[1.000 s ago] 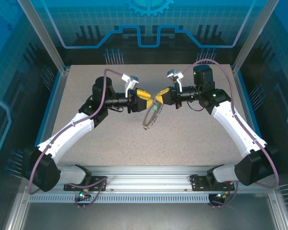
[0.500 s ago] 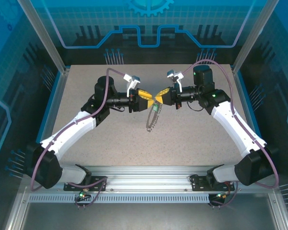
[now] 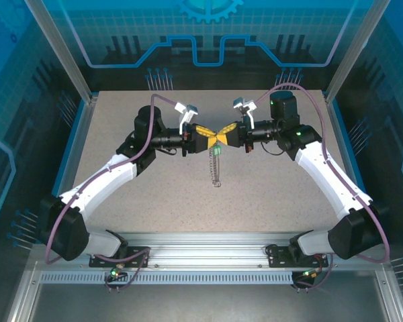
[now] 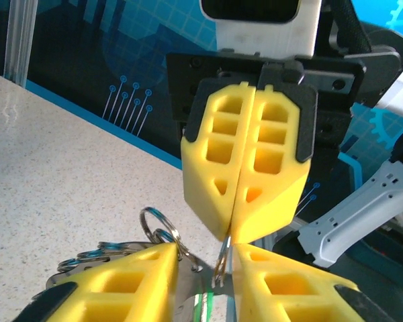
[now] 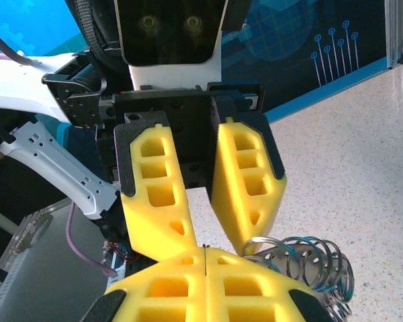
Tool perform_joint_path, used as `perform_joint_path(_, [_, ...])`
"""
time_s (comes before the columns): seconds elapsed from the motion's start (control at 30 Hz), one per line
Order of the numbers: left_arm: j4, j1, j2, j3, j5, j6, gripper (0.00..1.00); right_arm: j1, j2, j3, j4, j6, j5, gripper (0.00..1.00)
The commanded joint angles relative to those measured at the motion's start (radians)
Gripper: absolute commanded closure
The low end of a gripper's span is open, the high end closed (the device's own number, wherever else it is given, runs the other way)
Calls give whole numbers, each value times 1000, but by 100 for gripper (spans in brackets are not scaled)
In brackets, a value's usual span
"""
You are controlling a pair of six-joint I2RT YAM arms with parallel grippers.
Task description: Put the keys on the keyring
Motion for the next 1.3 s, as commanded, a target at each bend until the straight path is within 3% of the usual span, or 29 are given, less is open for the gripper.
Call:
perform_joint_path(0.0, [44, -14, 10, 38, 29, -11, 77, 9, 5, -5, 24, 14, -32, 100])
perform_joint_path(0.13, [50, -22, 16, 40, 34, -14, 87, 14, 5, -7, 31, 20, -28, 100])
perform_joint_path(0.27, [55, -35, 21, 32, 43, -16, 88, 15, 2, -9, 45, 29, -20, 100])
perform_joint_path(0.37, [69, -40, 22, 23, 52, -23, 100, 17, 4, -10, 59, 43, -15, 100])
perform_joint_path(0.5, [123, -47, 22, -2, 55, -57, 100, 17, 5, -10, 75, 66, 13, 100])
perform_joint_path(0.53, [140, -47, 22, -8, 52, -67, 100, 15, 2, -11, 80, 75, 22, 98])
perform_joint_path(0.67, [224, -46, 15, -47, -3, -111, 100, -1, -47, -32, 105, 109, 65, 66])
perform_joint_path(0.73, [272, -46, 11, -68, -29, -136, 100, -12, -82, -49, 118, 125, 73, 60])
perform_joint_path(0.97, [395, -46, 7, -116, -61, -208, 100, -32, -223, -137, 149, 169, 178, 54])
perform_joint_path(1.27, [404, -45, -13, -136, -66, -208, 100, -49, -360, -374, 281, 265, 400, 51])
